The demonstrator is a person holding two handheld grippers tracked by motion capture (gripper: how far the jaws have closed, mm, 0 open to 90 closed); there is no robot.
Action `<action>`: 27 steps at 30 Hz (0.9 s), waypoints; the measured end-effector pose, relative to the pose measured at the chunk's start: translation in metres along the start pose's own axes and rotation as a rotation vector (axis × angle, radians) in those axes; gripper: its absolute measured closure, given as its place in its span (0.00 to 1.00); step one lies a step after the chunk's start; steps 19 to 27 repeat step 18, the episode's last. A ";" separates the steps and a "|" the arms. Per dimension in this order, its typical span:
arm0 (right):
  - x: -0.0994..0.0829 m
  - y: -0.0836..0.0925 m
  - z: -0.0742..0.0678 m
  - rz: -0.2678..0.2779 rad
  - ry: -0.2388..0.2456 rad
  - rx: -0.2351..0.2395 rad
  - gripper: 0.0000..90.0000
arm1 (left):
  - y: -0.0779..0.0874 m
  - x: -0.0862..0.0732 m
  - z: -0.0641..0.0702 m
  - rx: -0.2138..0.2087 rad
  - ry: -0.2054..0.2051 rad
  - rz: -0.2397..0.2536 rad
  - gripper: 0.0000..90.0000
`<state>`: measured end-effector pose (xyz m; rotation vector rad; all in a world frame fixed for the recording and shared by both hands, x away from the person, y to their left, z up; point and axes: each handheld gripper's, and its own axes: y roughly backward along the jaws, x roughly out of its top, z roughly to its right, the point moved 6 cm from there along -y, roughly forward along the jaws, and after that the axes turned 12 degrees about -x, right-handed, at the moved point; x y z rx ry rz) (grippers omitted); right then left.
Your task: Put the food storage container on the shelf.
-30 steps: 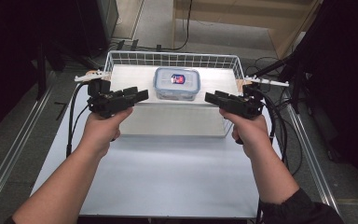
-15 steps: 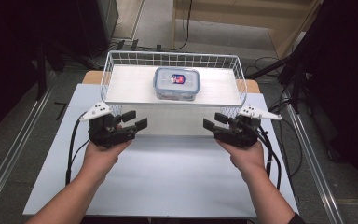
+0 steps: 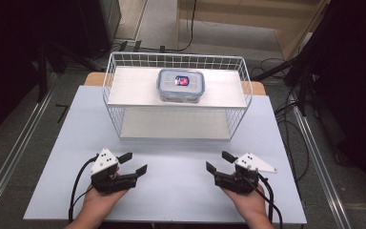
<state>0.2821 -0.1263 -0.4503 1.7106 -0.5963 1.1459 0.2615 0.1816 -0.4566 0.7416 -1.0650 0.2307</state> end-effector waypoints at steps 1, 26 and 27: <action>-0.006 0.003 0.000 0.004 0.003 -0.006 0.28 | 0.002 -0.010 0.001 0.010 0.000 -0.019 0.30; -0.035 0.012 0.008 -0.014 -0.031 -0.017 0.18 | 0.008 -0.033 -0.004 0.067 0.011 -0.049 0.18; -0.035 0.012 0.008 -0.014 -0.031 -0.017 0.18 | 0.008 -0.033 -0.004 0.067 0.011 -0.049 0.18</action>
